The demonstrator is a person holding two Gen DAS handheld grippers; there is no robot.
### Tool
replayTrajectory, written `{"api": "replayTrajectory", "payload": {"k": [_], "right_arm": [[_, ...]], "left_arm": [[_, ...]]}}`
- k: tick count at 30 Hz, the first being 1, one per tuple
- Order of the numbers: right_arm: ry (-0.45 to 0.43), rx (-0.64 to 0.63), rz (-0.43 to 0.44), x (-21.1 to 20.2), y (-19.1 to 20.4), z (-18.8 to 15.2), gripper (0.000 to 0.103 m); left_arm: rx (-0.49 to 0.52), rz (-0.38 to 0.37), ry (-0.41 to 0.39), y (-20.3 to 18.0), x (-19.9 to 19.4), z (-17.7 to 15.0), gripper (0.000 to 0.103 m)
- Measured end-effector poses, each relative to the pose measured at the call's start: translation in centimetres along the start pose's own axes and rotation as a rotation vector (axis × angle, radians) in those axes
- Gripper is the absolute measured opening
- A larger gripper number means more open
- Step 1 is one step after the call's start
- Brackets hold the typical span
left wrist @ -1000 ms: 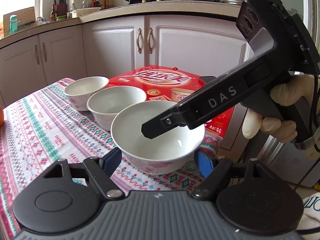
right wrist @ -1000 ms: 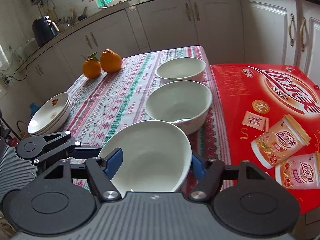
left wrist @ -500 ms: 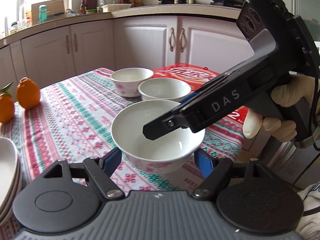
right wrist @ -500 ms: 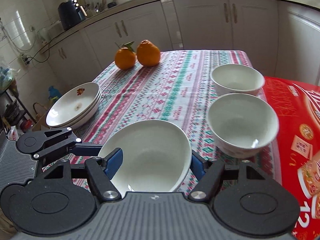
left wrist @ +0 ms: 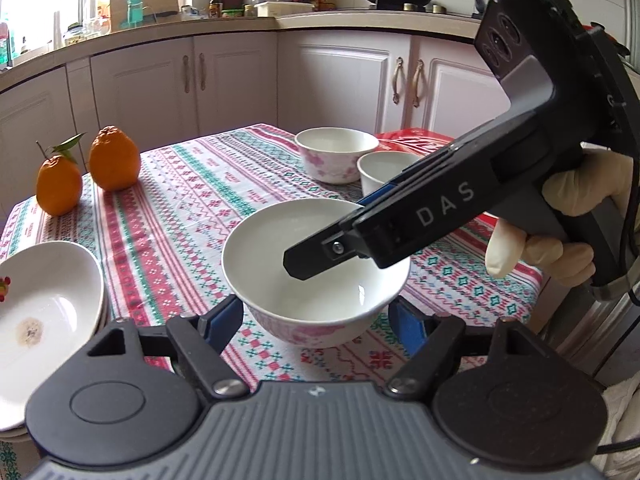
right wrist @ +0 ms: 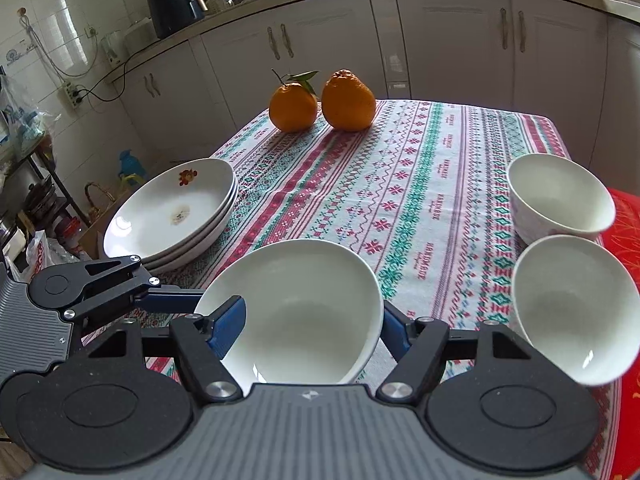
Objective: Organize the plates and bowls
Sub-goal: 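Lift the bowl with the right gripper and carry it toward another white bowl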
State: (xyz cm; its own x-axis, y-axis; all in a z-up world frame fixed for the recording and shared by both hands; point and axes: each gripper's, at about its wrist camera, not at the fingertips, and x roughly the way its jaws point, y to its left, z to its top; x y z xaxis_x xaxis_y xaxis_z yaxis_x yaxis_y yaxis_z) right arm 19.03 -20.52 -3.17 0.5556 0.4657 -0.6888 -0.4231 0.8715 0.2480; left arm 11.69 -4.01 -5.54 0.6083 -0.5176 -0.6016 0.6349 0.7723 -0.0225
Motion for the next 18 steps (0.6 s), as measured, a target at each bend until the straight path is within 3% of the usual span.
{"api": "replayTrajectory", "payload": {"k": [18], "right_arm": [[0.015, 0.004, -0.007, 1.3, -0.1, 0.6, 0.076]], "left_arm": [[-0.025, -0.009, 0.015, 1.1, 0.9, -0.1, 0.079]]}}
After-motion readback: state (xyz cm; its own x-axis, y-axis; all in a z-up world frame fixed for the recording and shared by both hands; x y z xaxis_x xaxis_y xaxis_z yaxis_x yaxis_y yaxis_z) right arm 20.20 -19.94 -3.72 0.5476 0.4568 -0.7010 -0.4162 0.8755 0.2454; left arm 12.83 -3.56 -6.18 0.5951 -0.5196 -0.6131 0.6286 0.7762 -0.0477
